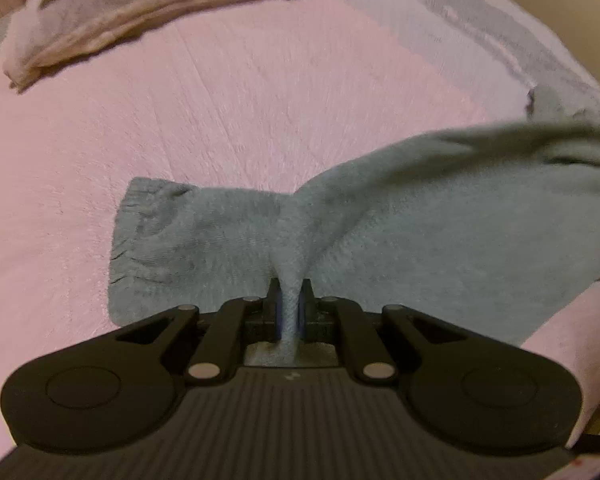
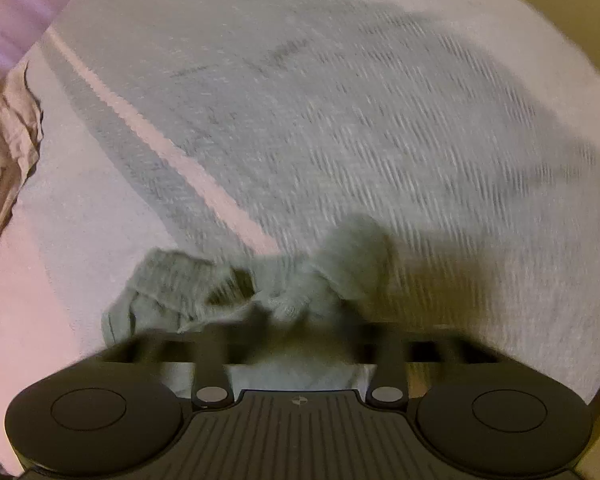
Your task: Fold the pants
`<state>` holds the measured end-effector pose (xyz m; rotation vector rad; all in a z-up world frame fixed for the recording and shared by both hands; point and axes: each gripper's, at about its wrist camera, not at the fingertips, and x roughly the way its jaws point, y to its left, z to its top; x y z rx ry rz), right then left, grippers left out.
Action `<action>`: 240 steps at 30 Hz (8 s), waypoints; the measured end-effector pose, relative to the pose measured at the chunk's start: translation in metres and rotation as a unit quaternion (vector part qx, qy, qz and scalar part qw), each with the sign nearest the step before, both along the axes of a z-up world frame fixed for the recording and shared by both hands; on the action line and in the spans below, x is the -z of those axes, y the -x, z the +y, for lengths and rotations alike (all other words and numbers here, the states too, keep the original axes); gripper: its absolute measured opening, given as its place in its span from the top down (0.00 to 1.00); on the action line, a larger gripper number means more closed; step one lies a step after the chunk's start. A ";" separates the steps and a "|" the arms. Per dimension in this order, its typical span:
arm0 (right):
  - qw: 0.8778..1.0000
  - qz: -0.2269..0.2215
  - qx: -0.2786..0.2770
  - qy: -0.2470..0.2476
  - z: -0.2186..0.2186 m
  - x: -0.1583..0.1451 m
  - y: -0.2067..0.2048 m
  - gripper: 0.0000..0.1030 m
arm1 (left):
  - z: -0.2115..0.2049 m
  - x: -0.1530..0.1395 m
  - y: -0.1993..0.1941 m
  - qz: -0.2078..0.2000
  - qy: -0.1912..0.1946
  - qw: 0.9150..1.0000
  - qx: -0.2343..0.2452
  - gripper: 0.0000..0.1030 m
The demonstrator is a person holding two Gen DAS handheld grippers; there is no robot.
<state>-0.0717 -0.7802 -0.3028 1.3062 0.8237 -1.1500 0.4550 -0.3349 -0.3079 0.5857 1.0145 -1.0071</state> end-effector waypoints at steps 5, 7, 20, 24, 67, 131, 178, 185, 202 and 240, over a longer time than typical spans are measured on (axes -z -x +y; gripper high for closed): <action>0.997 -0.057 0.000 0.060 0.064 -0.056 0.087 0.98 | 0.059 -0.057 0.041 0.051 0.058 0.996 -0.050 0.95; 0.998 -0.049 0.031 0.027 0.095 -0.056 0.127 0.98 | 0.086 -0.058 0.069 0.090 0.048 0.991 -0.087 0.94; 0.996 -0.025 -0.027 0.079 0.068 -0.084 0.149 0.19 | 0.108 -0.078 0.052 0.202 0.037 0.957 -0.204 0.41; 0.978 -0.035 -0.148 0.139 0.024 -0.091 0.071 0.18 | 0.051 -0.069 -0.027 0.158 0.084 0.941 -0.288 0.17; 0.959 -0.131 -0.130 0.215 -0.136 -0.138 0.032 0.47 | -0.090 -0.064 -0.128 0.055 0.219 0.939 -0.258 0.92; 0.961 -0.059 0.223 0.151 0.000 -0.058 0.030 0.02 | -0.179 0.031 -0.212 0.050 0.181 0.975 -0.121 0.64; 0.973 -0.200 0.025 0.109 -0.056 0.055 0.074 0.78 | 0.314 -0.081 0.139 0.012 0.087 0.779 -0.621 0.33; 0.972 -0.206 -0.002 0.115 -0.051 0.044 0.084 0.79 | 0.258 -0.033 0.144 0.102 0.174 0.787 -0.583 0.24; 0.971 -0.207 0.024 0.116 -0.044 0.044 0.079 0.79 | 0.098 0.001 0.117 -0.006 -0.061 0.824 -0.564 0.35; 0.991 -0.108 0.047 0.069 0.098 0.033 0.128 0.39 | 0.322 0.001 0.059 0.020 0.060 0.790 -0.610 0.54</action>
